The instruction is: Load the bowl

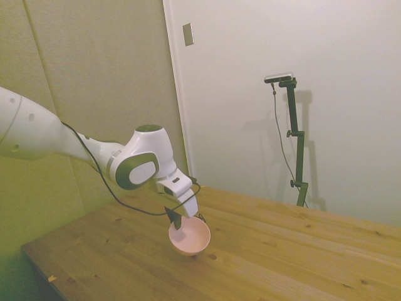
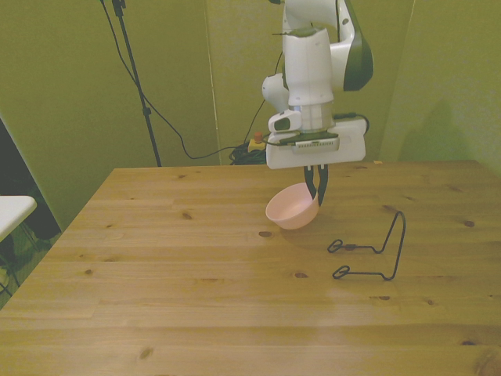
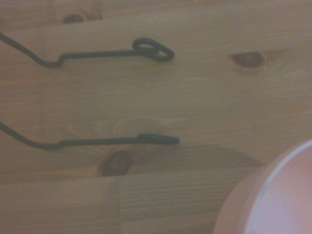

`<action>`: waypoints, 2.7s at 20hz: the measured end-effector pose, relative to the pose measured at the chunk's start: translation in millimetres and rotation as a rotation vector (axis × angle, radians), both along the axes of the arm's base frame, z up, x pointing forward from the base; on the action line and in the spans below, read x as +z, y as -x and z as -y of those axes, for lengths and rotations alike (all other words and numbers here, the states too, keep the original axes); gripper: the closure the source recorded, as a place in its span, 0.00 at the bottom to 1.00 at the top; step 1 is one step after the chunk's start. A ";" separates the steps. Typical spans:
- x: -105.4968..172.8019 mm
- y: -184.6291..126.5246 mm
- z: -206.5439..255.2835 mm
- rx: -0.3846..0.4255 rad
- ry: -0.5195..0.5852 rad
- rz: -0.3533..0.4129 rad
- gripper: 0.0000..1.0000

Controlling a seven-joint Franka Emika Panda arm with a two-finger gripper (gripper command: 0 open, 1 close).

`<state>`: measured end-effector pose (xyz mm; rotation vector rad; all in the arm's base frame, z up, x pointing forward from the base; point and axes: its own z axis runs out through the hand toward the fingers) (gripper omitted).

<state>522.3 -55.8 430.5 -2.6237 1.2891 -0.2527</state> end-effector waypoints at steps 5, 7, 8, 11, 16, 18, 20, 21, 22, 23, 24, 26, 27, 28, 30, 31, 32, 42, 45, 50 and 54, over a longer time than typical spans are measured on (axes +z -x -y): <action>62.8 -4.7 4.6 0.022 -0.104 0.082 1.00; 78.0 -13.9 -5.0 0.050 -0.141 0.105 1.00; 83.6 -19.1 -11.9 0.074 -0.160 0.112 1.00; 87.0 -46.0 -31.8 0.152 -0.210 0.126 1.00; 64.8 -58.6 -38.4 0.232 -0.342 0.167 1.00; 53.0 -66.4 -37.6 0.265 -0.391 0.183 1.00; 43.1 -69.8 -35.7 0.309 -0.441 0.198 1.00; 38.9 -69.4 -33.5 0.322 -0.454 0.203 1.00; 35.1 -67.4 -31.3 0.337 -0.468 0.203 1.00; 32.1 -65.1 -27.8 0.344 -0.469 0.203 1.00; 32.1 -54.9 -19.8 0.345 -0.464 0.209 1.00; 31.4 -53.9 -19.5 0.346 -0.464 0.209 1.00; 30.5 -53.6 -19.1 0.348 -0.463 0.209 1.00; 29.4 -53.2 -19.0 0.352 -0.463 0.212 1.00; 26.9 -52.9 -19.0 0.364 -0.473 0.226 1.00; 25.2 -53.0 -18.9 0.369 -0.480 0.236 1.00; 23.3 -53.1 -18.4 0.376 -0.489 0.249 1.00; -1.8 -69.8 -12.3 0.363 -0.526 0.309 1.00; -4.4 -82.9 -21.3 0.372 -0.529 0.314 1.00; -8.6 -101.7 -32.1 0.386 -0.541 0.318 1.00; -8.9 -106.1 -32.5 0.384 -0.548 0.319 1.00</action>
